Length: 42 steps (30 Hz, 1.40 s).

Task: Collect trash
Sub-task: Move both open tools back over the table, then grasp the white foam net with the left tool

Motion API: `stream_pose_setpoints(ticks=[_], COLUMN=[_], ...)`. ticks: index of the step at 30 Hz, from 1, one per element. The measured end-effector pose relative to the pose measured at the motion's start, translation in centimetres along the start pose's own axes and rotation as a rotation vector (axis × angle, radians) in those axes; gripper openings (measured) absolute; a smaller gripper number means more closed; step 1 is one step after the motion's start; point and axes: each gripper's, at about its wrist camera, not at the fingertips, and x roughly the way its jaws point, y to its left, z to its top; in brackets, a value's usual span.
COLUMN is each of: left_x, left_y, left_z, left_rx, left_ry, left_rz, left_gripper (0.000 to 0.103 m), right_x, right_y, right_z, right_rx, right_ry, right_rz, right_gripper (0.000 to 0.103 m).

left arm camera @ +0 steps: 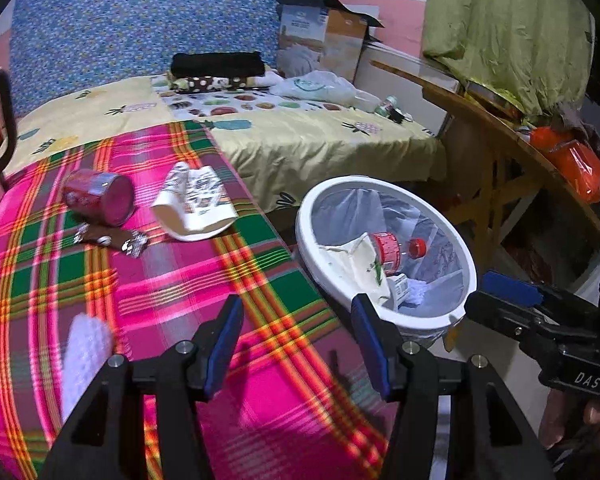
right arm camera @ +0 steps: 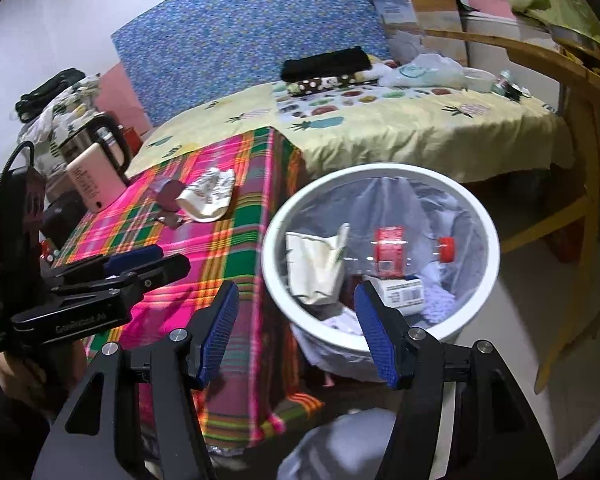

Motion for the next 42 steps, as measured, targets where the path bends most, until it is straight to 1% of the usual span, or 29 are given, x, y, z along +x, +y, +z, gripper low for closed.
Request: stream_pose_setpoints(ticks=[3,9,20,28,35,37,40,41,42], left_x=[-0.9,-2.3,-4.5,-5.1,-3.9,-3.3,-2.5,-2.2,-2.1], left_y=[0.7,1.8,5.4,8.2,9.8,10.1,10.2,10.2,10.2], left_z=[-0.6,-1.6,-3.5,-4.7,-5.6,-5.9,-6.2,-6.3,-6.3], left_rx=[-0.009,-0.028,-0.088,-0.125,-0.149,-0.150,-0.146,-0.146,-0.144], left_ry=[-0.011,-0.034,-0.067,-0.062,-0.022,-0.002,0.029,0.041,0.047], left_rz=[0.004,0.036,0.125,0.198,0.234,0.245,0.250,0.253,0.257], left_gripper=[0.058,0.058,0.058,0.058,0.058,0.055,0.044,0.037,0.034], right_x=[-0.1,-0.1,0.6,1.3,1.9,2.0,2.2,2.3,2.3], right_y=[0.9,2.6,5.2,6.7,7.5,7.6,7.7,7.7,7.8], right_z=[0.0,-0.1,-0.5,-0.4,-0.3,-0.3,-0.3,-0.2,-0.2], right_rx=[-0.017,-0.047,-0.089,-0.111,-0.126,-0.129,-0.133,-0.133,-0.134], right_ry=[-0.004,-0.008,0.002,0.019,0.030,0.035,0.042,0.043,0.045], right_rz=[0.019,0.044,0.080,0.113,0.134,0.137,0.139,0.139,0.141], right_gripper=[0.061,0.061,0.061,0.061,0.061,0.061,0.061,0.061,0.061])
